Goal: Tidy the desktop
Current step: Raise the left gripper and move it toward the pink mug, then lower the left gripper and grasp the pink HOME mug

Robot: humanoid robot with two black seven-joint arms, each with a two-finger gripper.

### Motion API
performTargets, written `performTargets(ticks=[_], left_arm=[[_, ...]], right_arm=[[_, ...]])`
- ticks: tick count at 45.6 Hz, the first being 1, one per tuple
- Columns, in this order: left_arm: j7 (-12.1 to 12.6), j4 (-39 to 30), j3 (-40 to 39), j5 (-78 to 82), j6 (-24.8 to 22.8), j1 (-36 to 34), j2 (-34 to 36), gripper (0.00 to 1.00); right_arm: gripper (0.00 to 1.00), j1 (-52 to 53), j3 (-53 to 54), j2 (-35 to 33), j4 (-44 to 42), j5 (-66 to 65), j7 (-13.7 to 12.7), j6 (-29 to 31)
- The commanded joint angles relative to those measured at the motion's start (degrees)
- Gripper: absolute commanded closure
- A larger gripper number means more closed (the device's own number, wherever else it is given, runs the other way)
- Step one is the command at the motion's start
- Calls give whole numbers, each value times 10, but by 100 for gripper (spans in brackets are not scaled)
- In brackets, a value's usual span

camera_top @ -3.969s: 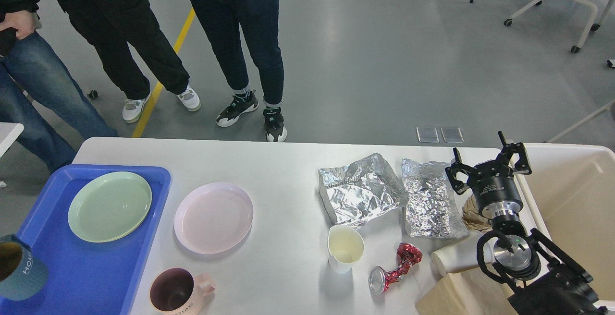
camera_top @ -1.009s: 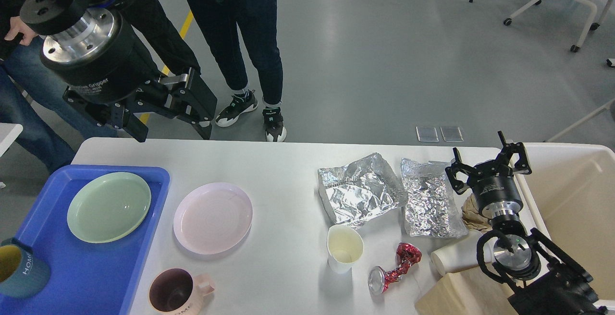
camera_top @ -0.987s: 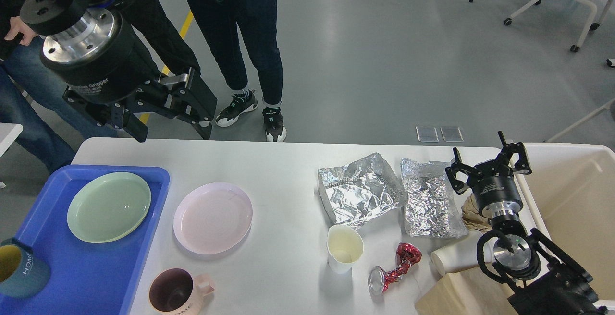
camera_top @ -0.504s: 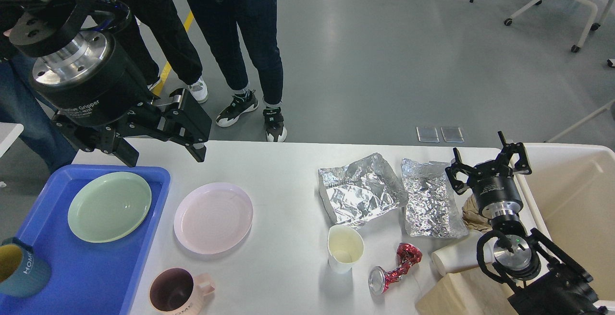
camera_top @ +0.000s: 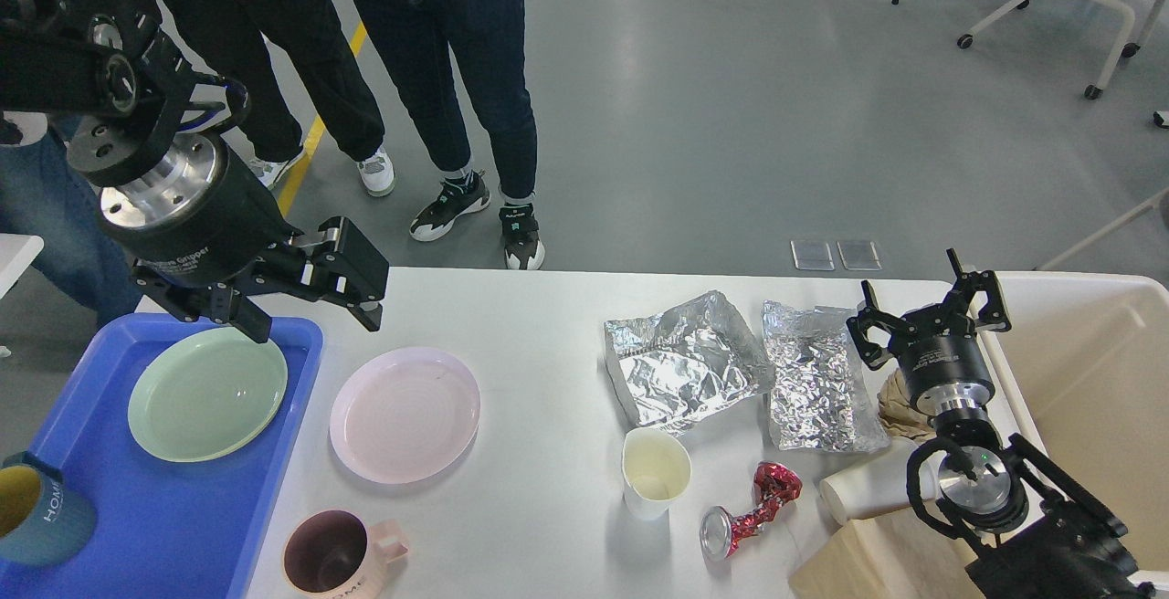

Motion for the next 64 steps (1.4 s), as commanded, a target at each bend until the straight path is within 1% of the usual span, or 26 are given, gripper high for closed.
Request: performTargets(ticks=[1, 6, 9, 11, 13, 16, 23, 28, 32, 37, 43, 50, 56, 64], left_arm=[[38, -1, -36, 13, 51, 65, 40, 6], [91, -1, -64, 16, 92, 121, 75, 6], [118, -1, -74, 17, 113, 148, 89, 6], [130, 1, -78, 25, 130, 169, 99, 6], [136, 2, -82, 44, 150, 191, 113, 6], [137, 2, -94, 91, 170, 215, 130, 6], [136, 3, -114, 174, 175, 274, 158, 9], [135, 5, -120, 220, 186, 317, 158, 11], [136, 8, -148, 263, 201, 350, 158, 12], [136, 9, -156, 313, 209, 369, 155, 14], [136, 20, -162, 364, 218, 409, 149, 20], [137, 37, -162, 374, 255, 450, 139, 20], [137, 58, -165, 369, 270, 484, 119, 20], [137, 66, -169, 366, 287, 501, 116, 20]], right_arm=[[0, 0, 0, 0, 0, 0, 0, 0], [0, 0, 0, 0, 0, 0, 0, 0], [0, 0, 0, 0, -1, 0, 0, 0], [0, 0, 0, 0, 0, 0, -1, 0], [0, 0, 0, 0, -1, 0, 0, 0], [0, 0, 0, 0, 0, 0, -1, 0], [0, 0, 0, 0, 0, 0, -1, 0], [0, 0, 0, 0, -1, 0, 0, 0], [0, 0, 0, 0, 0, 0, 0, 0], [0, 0, 0, 0, -1, 0, 0, 0], [0, 0, 0, 0, 0, 0, -1, 0], [0, 0, 0, 0, 0, 0, -1, 0], [0, 0, 0, 0, -1, 0, -1, 0], [0, 0, 0, 0, -1, 0, -1, 0]])
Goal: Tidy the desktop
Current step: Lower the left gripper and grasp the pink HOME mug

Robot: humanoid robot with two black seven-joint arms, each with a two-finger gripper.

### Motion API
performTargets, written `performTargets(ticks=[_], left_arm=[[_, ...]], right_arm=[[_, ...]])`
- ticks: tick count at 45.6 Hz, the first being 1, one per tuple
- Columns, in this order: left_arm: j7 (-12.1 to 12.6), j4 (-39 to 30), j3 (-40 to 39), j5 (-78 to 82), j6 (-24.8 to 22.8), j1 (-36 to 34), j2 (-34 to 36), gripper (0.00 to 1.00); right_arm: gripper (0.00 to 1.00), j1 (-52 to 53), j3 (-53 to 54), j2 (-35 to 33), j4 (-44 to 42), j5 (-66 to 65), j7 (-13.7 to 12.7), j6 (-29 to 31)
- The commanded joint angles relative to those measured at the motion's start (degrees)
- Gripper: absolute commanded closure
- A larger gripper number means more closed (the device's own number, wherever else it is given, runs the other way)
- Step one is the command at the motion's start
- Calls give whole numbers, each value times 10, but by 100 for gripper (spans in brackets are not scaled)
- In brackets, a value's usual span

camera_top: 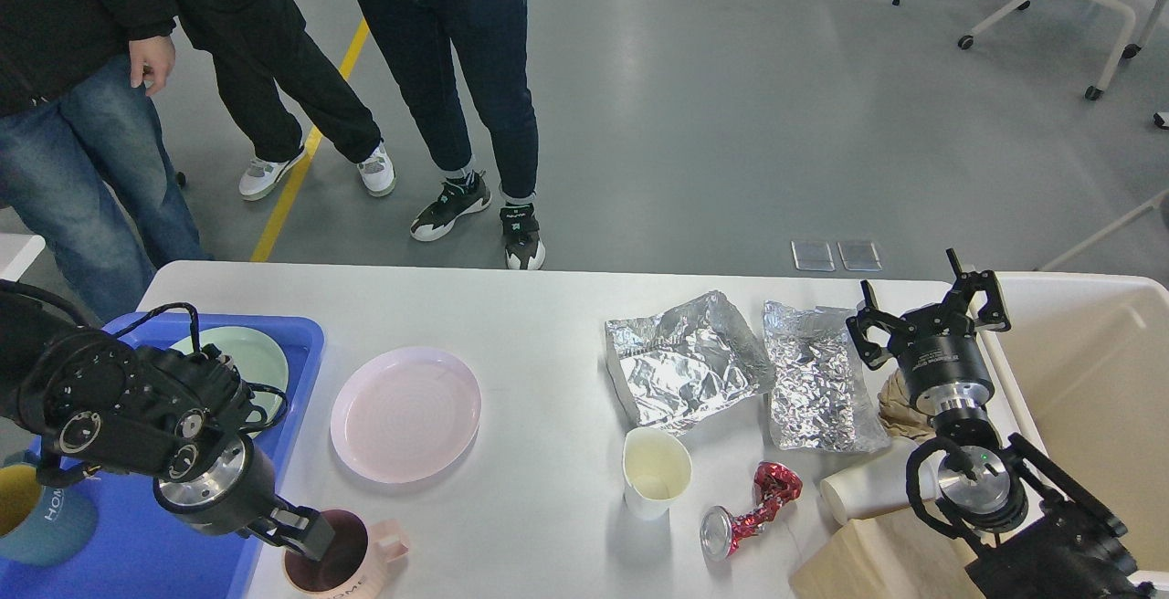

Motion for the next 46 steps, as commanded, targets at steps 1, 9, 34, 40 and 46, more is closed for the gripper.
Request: performTargets(ticks=[1, 9, 34, 40, 46], left_arm=[[2, 8, -2, -2, 10, 19, -3, 20], [3, 23, -1, -3, 42, 43, -26, 20], [28, 49, -1, -23, 46, 72, -27, 93], [35, 48, -1, -23, 43, 72, -26, 100], [35, 48, -1, -23, 42, 71, -24, 100]], right_arm=[[0, 0, 0, 0, -1, 0, 0, 0], [0, 0, 0, 0, -1, 0, 0, 0], [0, 0, 0, 0, 0, 0, 0, 0], [0, 0, 0, 0, 0, 0, 0, 0], [0, 0, 0, 0, 0, 0, 0, 0]])
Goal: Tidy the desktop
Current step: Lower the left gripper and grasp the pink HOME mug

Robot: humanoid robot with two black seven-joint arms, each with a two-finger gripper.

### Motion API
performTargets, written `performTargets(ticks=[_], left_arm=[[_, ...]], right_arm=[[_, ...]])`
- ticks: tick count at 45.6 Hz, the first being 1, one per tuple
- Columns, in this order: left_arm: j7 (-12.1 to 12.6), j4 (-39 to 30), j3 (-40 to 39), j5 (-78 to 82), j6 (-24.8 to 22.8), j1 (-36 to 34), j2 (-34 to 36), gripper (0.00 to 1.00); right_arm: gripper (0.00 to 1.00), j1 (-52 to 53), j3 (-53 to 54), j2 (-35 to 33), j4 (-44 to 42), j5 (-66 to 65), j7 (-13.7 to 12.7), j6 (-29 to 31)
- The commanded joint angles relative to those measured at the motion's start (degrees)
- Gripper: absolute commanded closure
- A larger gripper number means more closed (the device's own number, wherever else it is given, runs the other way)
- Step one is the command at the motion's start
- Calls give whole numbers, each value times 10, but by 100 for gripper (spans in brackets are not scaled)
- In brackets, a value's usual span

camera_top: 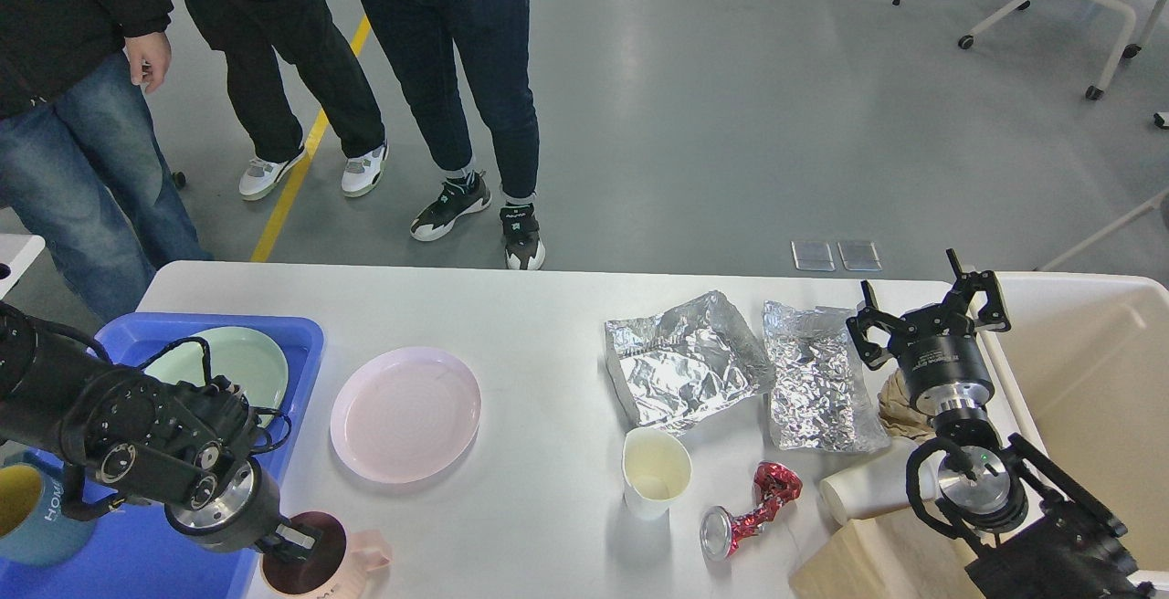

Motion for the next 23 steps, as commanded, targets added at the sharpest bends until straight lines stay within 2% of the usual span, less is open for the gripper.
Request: performTargets(ticks=[1, 6, 8, 18, 23], left_arm=[[1, -1, 0, 0, -2, -2, 2, 100], [-3, -5, 1, -1, -10, -12, 8, 100], [-4, -11, 5, -2, -26, -37, 10, 100], [-3, -25, 13, -57, -185, -178, 30, 100], [-3, -32, 14, -61, -247, -242, 34, 100]], right_arm=[[0, 0, 0, 0, 0, 0, 0, 0], [0, 0, 0, 0, 0, 0, 0, 0], [0, 0, 0, 0, -1, 0, 0, 0], [0, 0, 0, 0, 0, 0, -1, 0], [0, 0, 0, 0, -1, 0, 0, 0]])
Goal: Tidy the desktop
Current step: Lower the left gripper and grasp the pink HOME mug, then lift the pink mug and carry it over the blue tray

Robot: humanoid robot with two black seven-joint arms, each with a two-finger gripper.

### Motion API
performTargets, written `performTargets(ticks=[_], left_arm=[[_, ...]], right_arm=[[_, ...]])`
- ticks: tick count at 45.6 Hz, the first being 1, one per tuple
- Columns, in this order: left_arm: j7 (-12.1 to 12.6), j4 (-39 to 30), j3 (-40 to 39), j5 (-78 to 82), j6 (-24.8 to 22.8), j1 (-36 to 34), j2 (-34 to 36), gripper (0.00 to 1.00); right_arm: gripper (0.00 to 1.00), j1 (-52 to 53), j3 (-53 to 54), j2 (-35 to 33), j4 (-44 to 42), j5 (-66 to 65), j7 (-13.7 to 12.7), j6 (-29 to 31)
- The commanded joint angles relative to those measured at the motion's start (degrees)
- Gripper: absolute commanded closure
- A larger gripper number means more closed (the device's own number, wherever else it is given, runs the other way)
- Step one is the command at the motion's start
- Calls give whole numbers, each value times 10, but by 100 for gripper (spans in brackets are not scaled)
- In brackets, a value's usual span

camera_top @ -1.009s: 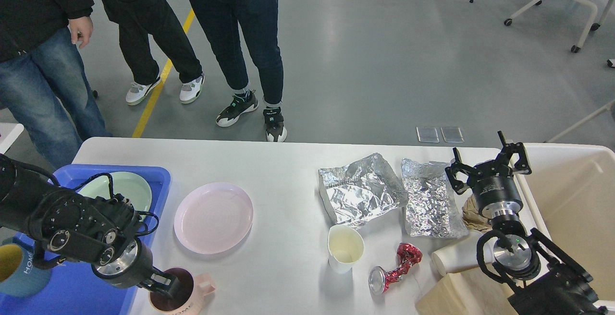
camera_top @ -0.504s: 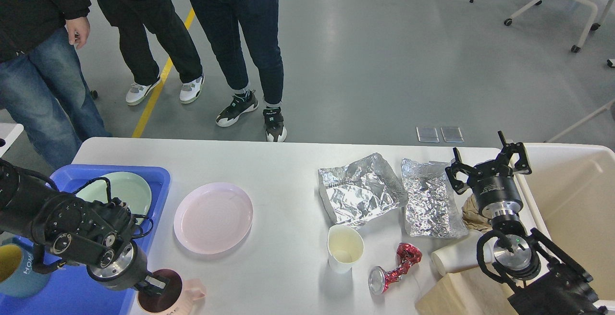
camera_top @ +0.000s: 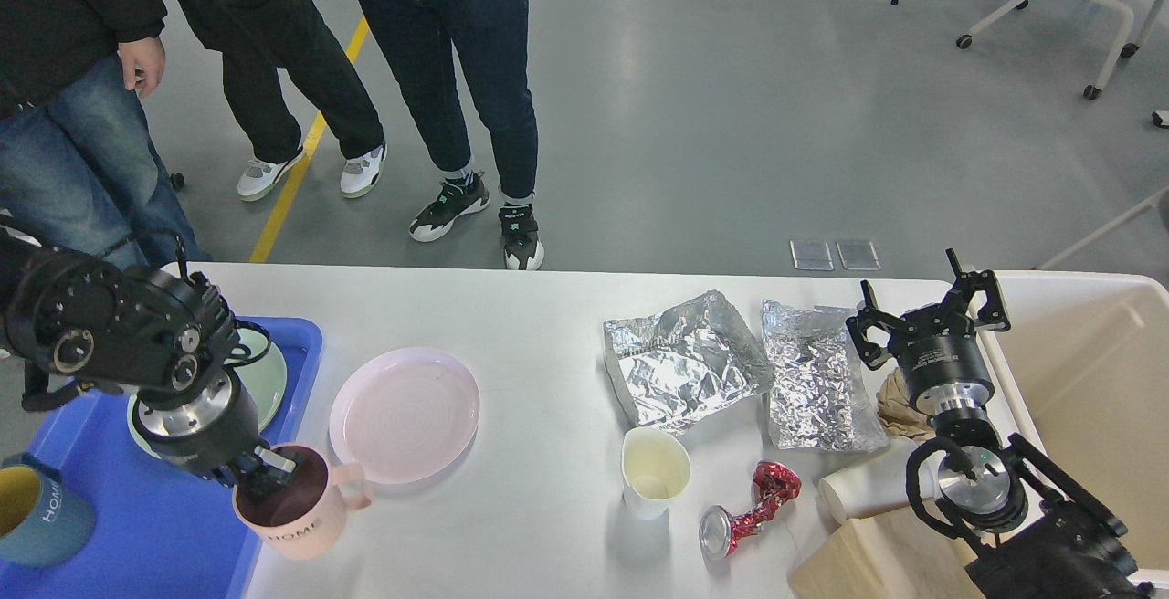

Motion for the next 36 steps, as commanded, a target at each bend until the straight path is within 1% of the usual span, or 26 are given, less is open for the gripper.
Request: performTargets(ticks=[1, 4, 9, 11, 18, 21, 23, 26, 29, 33, 36], left_arm=[[-1, -10, 2, -9, -75, -77, 6, 100], [-2, -24, 9, -23, -100, -120, 8, 100], [-2, -47, 21, -45, -128, -192, 7, 100], [-5, -54, 25, -53, -142, -219, 6, 100], [-9, -84, 51, -92, -208, -334, 3, 100], [-18, -88, 59, -98, -240, -374, 5, 100], [-32, -91, 67, -98, -263, -401, 7, 100], [-54, -94, 73, -98, -264, -436, 8, 100], [-68, -94, 76, -98, -264, -457, 8, 100], [-71, -94, 76, -98, -264, -472, 7, 100], [-70, -93, 77, -99, -264, -470, 8, 100]], right_arm=[[0, 0, 0, 0, -1, 0, 1, 0], [0, -1, 0, 0, -1, 0, 1, 0], [0, -1, 0, 0, -1, 0, 1, 0], [0, 0, 0, 0, -1, 0, 1, 0], [0, 0, 0, 0, -1, 0, 0, 0], [0, 0, 0, 0, -1, 0, 0, 0], [0, -1, 0, 0, -1, 0, 0, 0], [0, 0, 0, 0, -1, 0, 0, 0], [0, 0, 0, 0, -1, 0, 0, 0], [0, 0, 0, 0, -1, 0, 0, 0], [0, 0, 0, 0, -1, 0, 0, 0]])
